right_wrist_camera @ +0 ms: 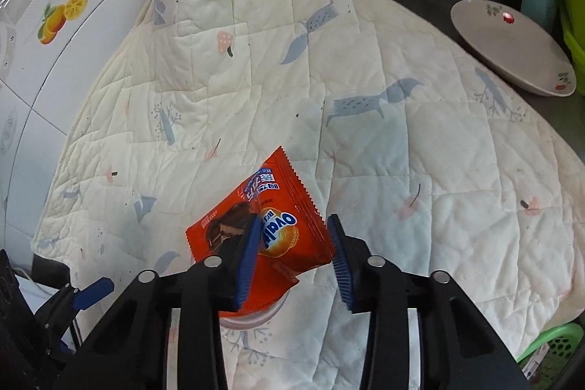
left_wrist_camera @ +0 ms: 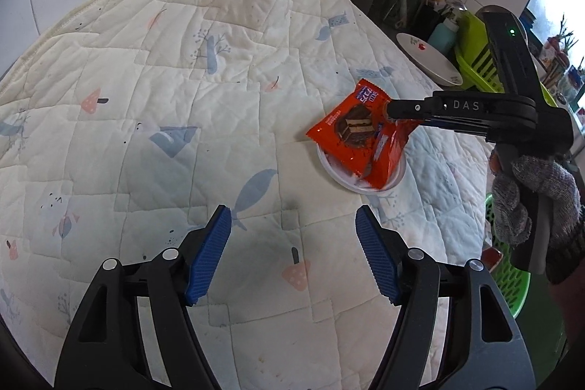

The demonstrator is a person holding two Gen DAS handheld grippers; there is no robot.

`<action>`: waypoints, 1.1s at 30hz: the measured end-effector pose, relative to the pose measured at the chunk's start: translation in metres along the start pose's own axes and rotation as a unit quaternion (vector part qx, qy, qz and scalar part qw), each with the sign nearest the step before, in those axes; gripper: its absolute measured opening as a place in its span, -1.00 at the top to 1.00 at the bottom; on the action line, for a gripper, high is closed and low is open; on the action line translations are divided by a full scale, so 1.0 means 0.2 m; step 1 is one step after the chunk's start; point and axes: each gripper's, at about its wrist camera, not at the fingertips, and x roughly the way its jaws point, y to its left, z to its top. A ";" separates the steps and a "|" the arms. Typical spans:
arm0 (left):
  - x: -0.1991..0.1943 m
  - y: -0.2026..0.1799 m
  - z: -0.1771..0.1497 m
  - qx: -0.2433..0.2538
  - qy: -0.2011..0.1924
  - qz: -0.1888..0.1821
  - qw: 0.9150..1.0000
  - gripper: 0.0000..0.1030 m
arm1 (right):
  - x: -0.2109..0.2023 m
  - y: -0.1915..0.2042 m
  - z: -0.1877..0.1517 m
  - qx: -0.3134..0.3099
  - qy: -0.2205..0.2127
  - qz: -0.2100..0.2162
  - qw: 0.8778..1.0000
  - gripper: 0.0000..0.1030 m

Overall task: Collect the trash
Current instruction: 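Lift the red wrapper with the right gripper while the left gripper grasps the white lid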

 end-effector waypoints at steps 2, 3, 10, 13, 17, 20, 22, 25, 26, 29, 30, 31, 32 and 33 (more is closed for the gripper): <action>0.01 -0.01 0.01 0.001 0.001 -0.001 1.000 -0.32 | -0.01 0.01 -0.01 -0.006 -0.003 -0.006 1.000 0.44; 0.02 -0.01 0.01 0.001 0.002 -0.001 1.000 -0.32 | -0.02 0.01 -0.01 -0.011 -0.007 -0.007 1.000 0.45; 0.10 -0.03 0.05 -0.004 0.014 -0.009 1.000 -0.19 | -0.20 0.03 -0.03 -0.032 -0.051 -0.021 0.998 0.47; 0.15 -0.06 0.07 -0.002 0.018 -0.009 1.000 -0.12 | -0.27 0.02 -0.04 -0.038 -0.061 -0.026 0.997 0.47; 0.21 -0.09 0.10 0.000 0.025 -0.010 1.000 -0.09 | -0.38 -0.01 -0.08 -0.040 -0.074 -0.034 0.996 0.47; 0.25 -0.11 0.14 0.002 0.027 -0.012 1.000 -0.07 | -0.45 -0.03 -0.12 -0.041 -0.080 -0.040 0.995 0.47; 0.27 -0.12 0.16 0.003 0.030 -0.011 0.999 0.00 | -0.50 -0.05 -0.14 -0.037 -0.085 -0.041 0.995 0.47; 0.32 -0.11 0.19 -0.004 0.038 -0.015 0.999 0.14 | -0.56 -0.07 -0.18 -0.029 -0.091 -0.045 0.994 0.47; 0.34 -0.11 0.21 -0.009 0.040 -0.018 0.999 0.15 | -0.58 -0.08 -0.19 -0.028 -0.093 -0.048 0.994 0.47; 0.39 -0.10 0.24 -0.020 0.047 -0.022 0.998 0.21 | -0.64 -0.12 -0.24 -0.020 -0.098 -0.054 0.994 0.47; 0.40 -0.10 0.24 -0.023 0.050 -0.025 0.998 0.29 | -0.65 -0.14 -0.26 -0.019 -0.099 -0.057 0.993 0.47; 0.42 -0.10 0.24 -0.025 0.053 -0.028 0.998 0.42 | -0.67 -0.15 -0.27 -0.018 -0.100 -0.060 0.993 0.47; 0.43 -0.11 0.24 -0.025 0.057 -0.030 0.998 0.48 | -0.69 -0.17 -0.29 -0.015 -0.102 -0.063 0.993 0.47; 0.45 -0.11 0.24 -0.023 0.060 -0.027 0.998 0.50 | -0.72 -0.19 -0.31 -0.010 -0.103 -0.064 0.993 0.47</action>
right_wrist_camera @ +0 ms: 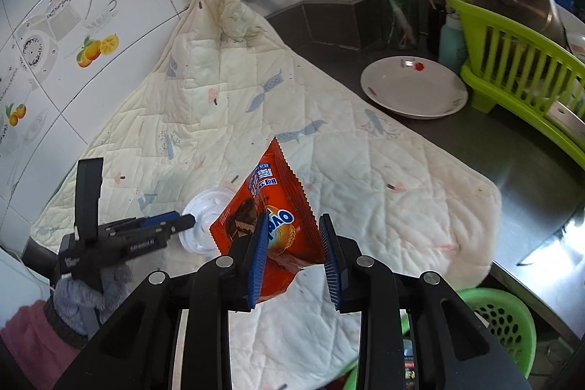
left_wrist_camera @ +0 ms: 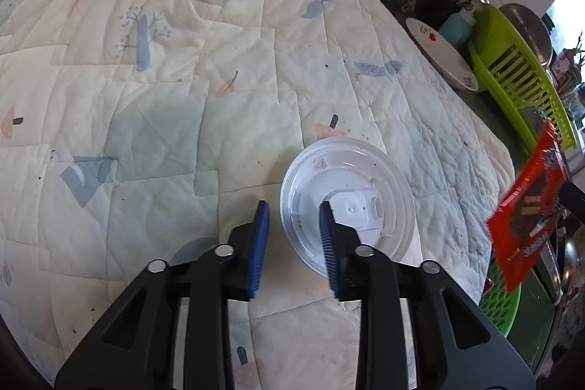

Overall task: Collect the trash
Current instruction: 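Lift the red wrapper with the right gripper while the left gripper grasps the white lid, then release the red wrapper into the green basket with the right gripper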

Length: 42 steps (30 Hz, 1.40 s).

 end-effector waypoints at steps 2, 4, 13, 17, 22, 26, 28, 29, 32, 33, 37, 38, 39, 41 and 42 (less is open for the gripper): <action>0.02 0.00 0.00 -0.001 0.004 0.003 1.000 0.50 | -0.04 -0.04 -0.02 0.007 -0.004 -0.005 1.000 0.47; 0.03 0.00 0.00 -0.003 0.001 0.002 1.000 0.52 | -0.09 -0.08 -0.05 0.013 -0.007 -0.008 1.000 0.47; -0.01 -0.03 -0.02 0.000 -0.010 0.019 1.000 0.82 | -0.24 -0.23 -0.18 0.031 -0.016 -0.025 0.999 0.46; -0.09 -0.05 -0.07 -0.004 -0.024 0.021 0.999 0.88 | -0.31 -0.28 -0.25 0.034 -0.016 -0.033 0.999 0.46; -0.20 -0.10 -0.15 -0.002 -0.038 0.019 0.999 0.92 | -0.38 -0.36 -0.35 0.039 -0.015 -0.038 0.998 0.46; -0.28 -0.16 -0.23 0.006 -0.049 0.015 0.999 0.93 | -0.43 -0.42 -0.41 0.041 -0.014 -0.043 0.998 0.46; -0.33 -0.19 -0.27 0.009 -0.051 0.013 0.999 0.93 | -0.46 -0.45 -0.45 0.039 -0.013 -0.049 0.998 0.46; -0.35 -0.21 -0.30 0.010 -0.054 0.011 0.998 0.93 | -0.47 -0.47 -0.47 0.038 -0.012 -0.051 0.998 0.46; -0.42 -0.28 -0.36 0.017 -0.062 0.006 0.998 0.93 | -0.50 -0.52 -0.53 0.037 -0.011 -0.063 0.997 0.46; -0.45 -0.30 -0.39 0.020 -0.066 0.003 0.998 0.93 | -0.51 -0.54 -0.55 0.041 -0.010 -0.061 0.997 0.46; -0.56 -0.42 -0.47 0.033 -0.081 -0.011 0.996 0.93 | -0.54 -0.60 -0.63 0.049 -0.004 -0.065 0.997 0.46; -0.58 -0.45 -0.49 0.036 -0.083 -0.015 0.996 0.93 | -0.55 -0.61 -0.64 0.049 -0.001 -0.067 0.997 0.45; -0.60 -0.48 -0.51 0.039 -0.085 -0.019 0.995 0.93 | -0.56 -0.63 -0.66 0.047 -0.001 -0.075 0.996 0.45; -0.63 -0.55 -0.55 0.046 -0.089 -0.029 0.995 0.93 | -0.57 -0.65 -0.70 0.048 0.000 -0.081 0.996 0.44; -0.63 -0.58 -0.56 0.048 -0.088 -0.034 0.994 0.93 | -0.57 -0.67 -0.71 0.049 0.002 -0.085 0.995 0.44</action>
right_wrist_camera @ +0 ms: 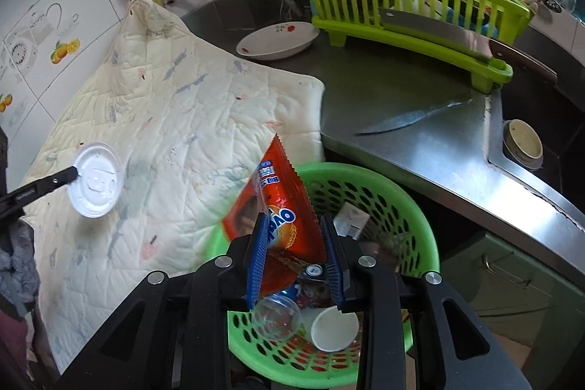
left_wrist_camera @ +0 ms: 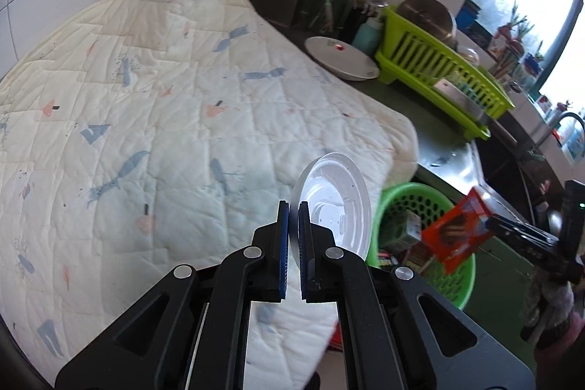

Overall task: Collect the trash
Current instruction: 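Release the red wrapper into the green basket with the right gripper, then lower the white lid into the green basket and open the left gripper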

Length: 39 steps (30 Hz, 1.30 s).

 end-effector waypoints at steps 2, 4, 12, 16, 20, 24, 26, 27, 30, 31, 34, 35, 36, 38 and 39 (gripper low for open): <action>-0.01 -0.07 -0.02 0.006 0.000 -0.010 1.000 0.93 | 0.00 -0.03 -0.03 0.004 0.004 -0.004 1.000 0.34; -0.02 -0.13 -0.04 0.015 0.000 -0.019 1.000 0.93 | -0.02 -0.05 -0.05 0.007 0.004 -0.007 1.000 0.06; 0.03 -0.41 -0.09 0.060 0.011 -0.047 0.997 0.93 | -0.18 -0.10 -0.11 0.015 -0.020 -0.009 1.000 -0.06; 0.07 -0.51 -0.10 0.076 0.019 -0.055 0.995 0.93 | -0.26 -0.12 -0.14 0.020 -0.032 -0.010 0.999 -0.12; 0.13 -0.61 -0.12 0.090 0.032 -0.064 0.993 0.93 | -0.33 -0.12 -0.18 0.019 -0.043 -0.015 0.999 -0.20; 0.21 -0.69 -0.14 0.103 0.049 -0.069 0.991 0.93 | -0.37 -0.12 -0.21 0.016 -0.048 -0.016 0.999 -0.29; 0.25 -0.74 -0.15 0.108 0.056 -0.068 0.990 0.93 | -0.38 -0.12 -0.22 0.016 -0.049 -0.014 0.999 -0.29; 0.26 -0.75 -0.15 0.110 0.058 -0.073 0.990 0.92 | -0.38 -0.12 -0.23 0.019 -0.049 -0.012 0.999 -0.30; 0.28 -0.82 -0.16 0.128 0.059 -0.073 0.987 0.91 | -0.39 -0.11 -0.26 0.020 -0.047 -0.010 0.999 -0.30; 0.28 -0.84 -0.16 0.135 0.057 -0.071 0.987 0.90 | -0.39 -0.11 -0.26 0.019 -0.046 -0.011 0.999 -0.30; 0.28 -0.89 -0.17 0.153 0.053 -0.067 0.985 0.87 | -0.40 -0.10 -0.28 0.014 -0.044 -0.018 0.999 -0.30; 0.27 -0.91 -0.17 0.154 0.051 -0.067 0.984 0.87 | -0.40 -0.10 -0.29 0.016 -0.045 -0.018 0.999 -0.31; 0.27 -0.91 -0.17 0.155 0.051 -0.070 0.984 0.86 | -0.41 -0.10 -0.30 0.017 -0.045 -0.017 0.999 -0.31; 0.25 -0.92 -0.18 0.154 0.048 -0.072 0.984 0.84 | -0.41 -0.10 -0.31 0.020 -0.047 -0.015 0.999 -0.32; 0.25 -0.92 -0.18 0.153 0.049 -0.072 0.984 0.76 | -0.42 -0.10 -0.31 0.020 -0.047 -0.014 0.999 -0.33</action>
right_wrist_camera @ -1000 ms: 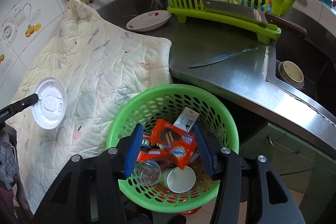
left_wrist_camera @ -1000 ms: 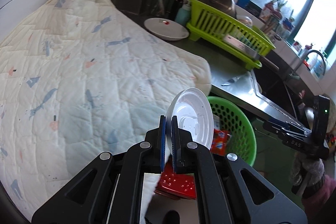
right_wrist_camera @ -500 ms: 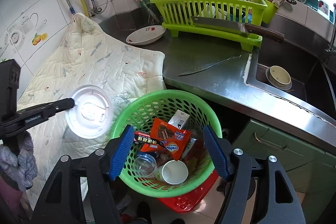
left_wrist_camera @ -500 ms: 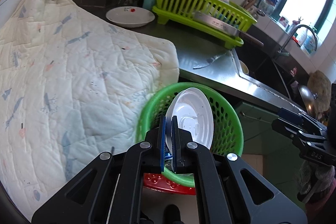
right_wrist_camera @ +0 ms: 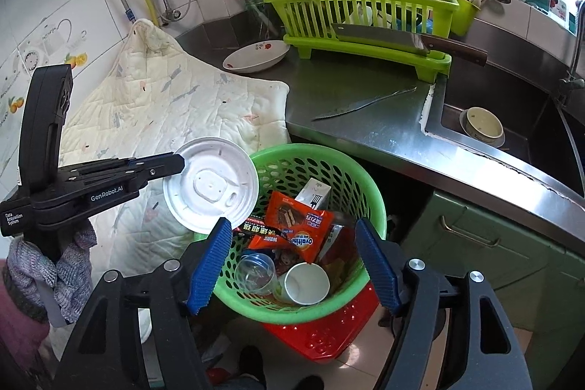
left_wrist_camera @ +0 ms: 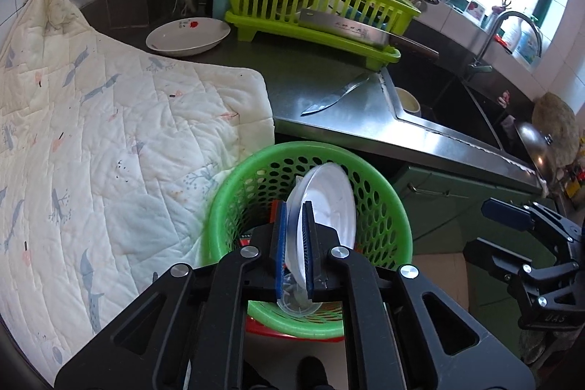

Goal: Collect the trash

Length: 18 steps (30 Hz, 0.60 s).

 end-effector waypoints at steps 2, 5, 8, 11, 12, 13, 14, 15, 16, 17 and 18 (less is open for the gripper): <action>-0.01 0.00 -0.01 -0.006 -0.002 0.003 1.000 0.33 | -0.01 0.01 0.00 -0.002 -0.001 -0.001 1.000 -0.35; -0.06 0.01 -0.02 -0.011 -0.014 0.012 1.000 0.12 | -0.02 0.02 -0.01 -0.003 -0.004 0.003 1.000 -0.36; -0.10 0.03 -0.03 -0.016 -0.020 0.020 0.999 -0.01 | -0.03 0.05 -0.02 -0.006 -0.005 0.007 1.000 -0.41; -0.18 0.05 -0.04 -0.023 -0.034 0.038 0.998 -0.26 | -0.04 0.09 -0.03 -0.015 -0.007 0.002 1.000 -0.42; -0.20 0.07 -0.04 -0.029 -0.039 0.043 0.998 -0.28 | -0.05 0.10 -0.03 -0.018 -0.009 0.002 1.000 -0.45; -0.23 0.08 -0.04 -0.032 -0.041 0.045 0.998 -0.29 | -0.06 0.11 -0.03 -0.020 -0.011 0.000 1.000 -0.49; -0.25 0.10 -0.05 -0.037 -0.043 0.052 0.997 -0.29 | -0.07 0.12 -0.03 -0.021 -0.013 -0.002 1.000 -0.51; -0.27 0.11 -0.05 -0.040 -0.045 0.056 0.997 -0.29 | -0.07 0.14 -0.03 -0.024 -0.014 0.001 1.000 -0.55; -0.30 0.12 -0.06 -0.043 -0.050 0.061 0.996 -0.30 | -0.08 0.14 -0.03 -0.025 -0.014 0.002 1.000 -0.57; -0.32 0.13 -0.07 -0.044 -0.053 0.067 0.995 -0.32 | -0.08 0.15 -0.03 -0.027 -0.016 0.000 1.000 -0.58; -0.35 0.15 -0.08 -0.047 -0.057 0.075 0.994 -0.43 | -0.09 0.16 -0.03 -0.029 -0.017 -0.002 0.999 -0.62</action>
